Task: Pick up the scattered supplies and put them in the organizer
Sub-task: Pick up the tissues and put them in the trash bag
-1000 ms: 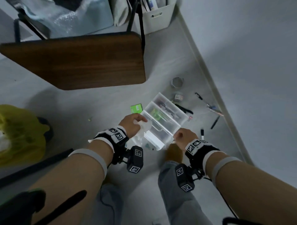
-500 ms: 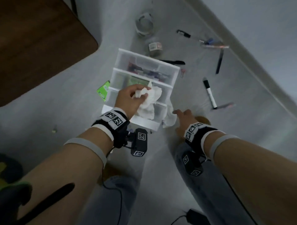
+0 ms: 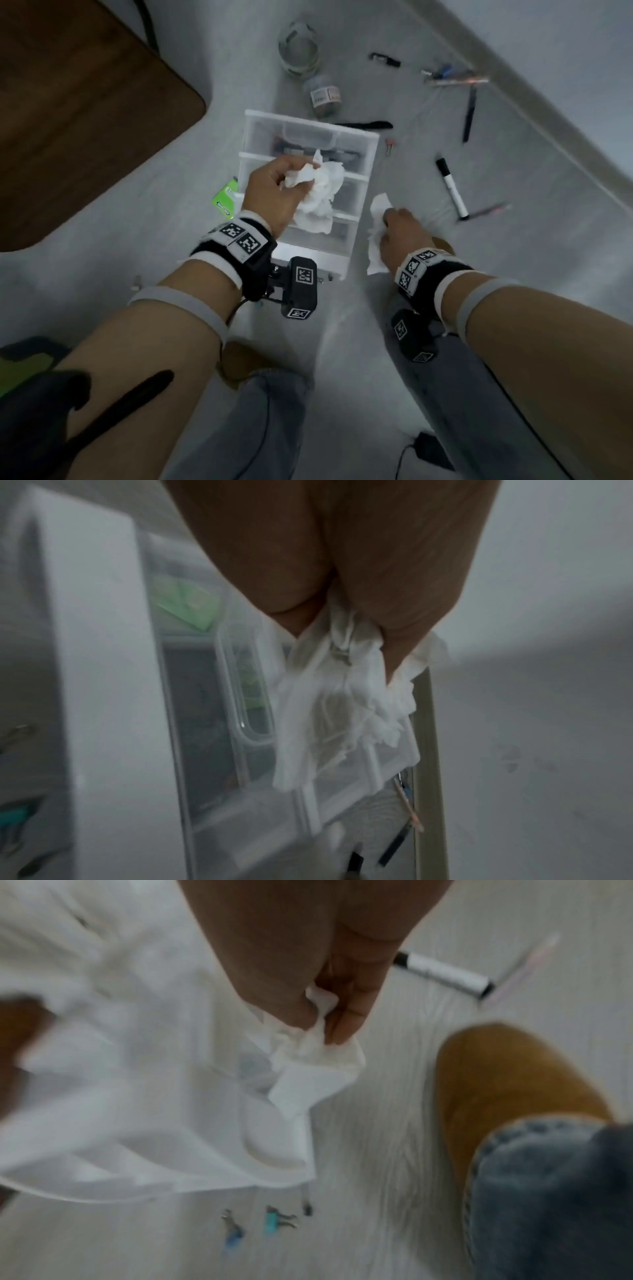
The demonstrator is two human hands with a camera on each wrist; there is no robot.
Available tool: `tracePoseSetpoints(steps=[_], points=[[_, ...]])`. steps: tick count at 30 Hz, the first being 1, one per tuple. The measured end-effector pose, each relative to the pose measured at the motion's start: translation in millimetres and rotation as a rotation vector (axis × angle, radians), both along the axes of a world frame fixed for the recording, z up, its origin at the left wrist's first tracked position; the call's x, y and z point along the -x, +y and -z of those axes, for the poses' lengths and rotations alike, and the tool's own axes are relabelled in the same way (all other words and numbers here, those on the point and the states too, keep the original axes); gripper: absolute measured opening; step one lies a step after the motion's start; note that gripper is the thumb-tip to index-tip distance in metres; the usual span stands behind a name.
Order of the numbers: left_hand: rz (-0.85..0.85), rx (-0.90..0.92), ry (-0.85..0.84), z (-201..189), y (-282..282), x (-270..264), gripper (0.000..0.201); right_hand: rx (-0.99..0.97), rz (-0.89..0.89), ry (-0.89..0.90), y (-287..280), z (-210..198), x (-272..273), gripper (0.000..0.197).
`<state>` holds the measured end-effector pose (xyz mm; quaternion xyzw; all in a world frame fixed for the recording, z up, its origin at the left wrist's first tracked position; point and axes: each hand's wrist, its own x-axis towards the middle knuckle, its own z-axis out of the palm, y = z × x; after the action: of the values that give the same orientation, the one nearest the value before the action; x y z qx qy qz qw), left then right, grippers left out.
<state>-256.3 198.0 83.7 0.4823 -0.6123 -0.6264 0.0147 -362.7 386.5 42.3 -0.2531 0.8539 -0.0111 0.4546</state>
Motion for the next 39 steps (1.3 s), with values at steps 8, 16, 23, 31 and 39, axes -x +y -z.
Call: tracePoseSetpoints(steps=[8,16,23,31,39], points=[[-0.235,-0.09,-0.096,-151,-29,-25,0.024,0.508,-0.129,-0.023,-129,-223,14,0.013],[-0.673,-0.287,0.075,-230,-103,-155,0.017,0.485,-0.654,-0.247,-257,-300,-112,0.027],[-0.936,-0.026,-0.326,-217,-155,-372,0.026,0.508,-0.653,-0.328,-308,-276,-247,0.015],[-1.266,0.098,-0.735,-199,-153,-576,0.052,0.352,-0.802,-0.346,-354,-236,-380,0.016],[-1.131,-0.079,-0.97,-185,-147,-631,0.129,0.236,-0.736,-0.377,-363,-208,-426,0.016]])
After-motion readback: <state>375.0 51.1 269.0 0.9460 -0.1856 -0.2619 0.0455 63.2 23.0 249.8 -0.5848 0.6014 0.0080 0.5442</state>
